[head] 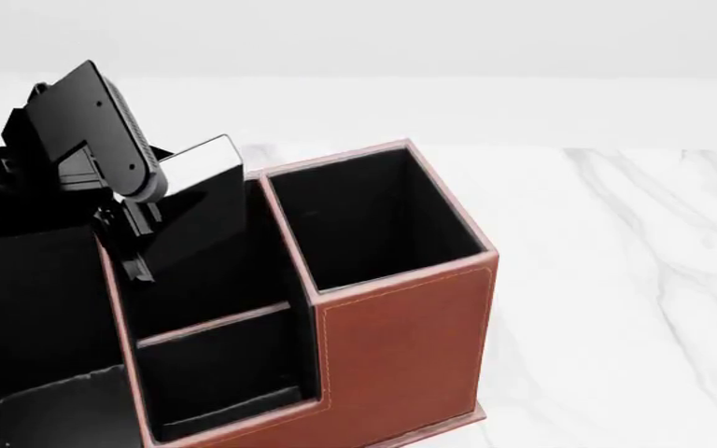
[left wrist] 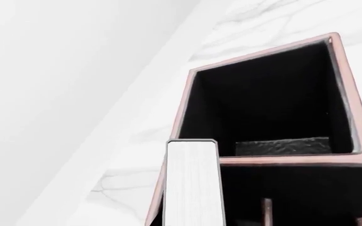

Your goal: Pick up the book and place it in the front compartment of the caddy.

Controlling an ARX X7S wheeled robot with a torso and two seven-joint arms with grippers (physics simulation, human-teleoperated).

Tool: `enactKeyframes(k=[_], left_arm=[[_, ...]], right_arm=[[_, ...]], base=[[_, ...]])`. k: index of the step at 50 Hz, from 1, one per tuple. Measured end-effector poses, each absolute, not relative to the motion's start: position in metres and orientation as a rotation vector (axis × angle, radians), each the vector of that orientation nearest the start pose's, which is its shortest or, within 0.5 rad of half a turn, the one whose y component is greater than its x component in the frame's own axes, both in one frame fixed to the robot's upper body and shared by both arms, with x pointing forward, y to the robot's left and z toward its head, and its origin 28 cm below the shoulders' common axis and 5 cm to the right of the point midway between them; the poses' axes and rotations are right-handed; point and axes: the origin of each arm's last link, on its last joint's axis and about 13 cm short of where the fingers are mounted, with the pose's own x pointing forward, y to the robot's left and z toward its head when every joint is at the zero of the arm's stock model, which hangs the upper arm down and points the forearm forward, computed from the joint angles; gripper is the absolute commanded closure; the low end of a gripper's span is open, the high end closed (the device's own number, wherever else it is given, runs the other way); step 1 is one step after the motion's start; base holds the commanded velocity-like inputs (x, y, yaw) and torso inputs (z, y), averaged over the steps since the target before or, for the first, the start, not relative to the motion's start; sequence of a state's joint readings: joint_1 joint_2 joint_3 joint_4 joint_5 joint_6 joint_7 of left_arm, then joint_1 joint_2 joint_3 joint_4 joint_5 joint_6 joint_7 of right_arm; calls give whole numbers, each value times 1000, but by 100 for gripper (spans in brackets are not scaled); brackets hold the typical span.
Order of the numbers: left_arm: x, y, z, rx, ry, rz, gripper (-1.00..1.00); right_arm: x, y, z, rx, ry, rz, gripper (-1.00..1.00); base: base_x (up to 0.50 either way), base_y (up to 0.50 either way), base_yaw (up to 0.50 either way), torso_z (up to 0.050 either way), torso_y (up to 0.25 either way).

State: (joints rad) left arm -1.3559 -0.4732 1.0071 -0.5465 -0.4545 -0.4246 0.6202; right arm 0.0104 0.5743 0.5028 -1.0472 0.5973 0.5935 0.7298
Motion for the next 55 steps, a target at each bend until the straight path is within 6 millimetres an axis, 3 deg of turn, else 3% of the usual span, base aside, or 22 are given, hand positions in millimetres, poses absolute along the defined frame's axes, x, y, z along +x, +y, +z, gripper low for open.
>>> enactKeyframes(k=[55], left_arm=[[411, 258, 228, 649, 158, -806, 100]], right_arm=[[143, -186, 223, -75, -594, -597, -100]], base=[[0, 0, 0, 0, 0]])
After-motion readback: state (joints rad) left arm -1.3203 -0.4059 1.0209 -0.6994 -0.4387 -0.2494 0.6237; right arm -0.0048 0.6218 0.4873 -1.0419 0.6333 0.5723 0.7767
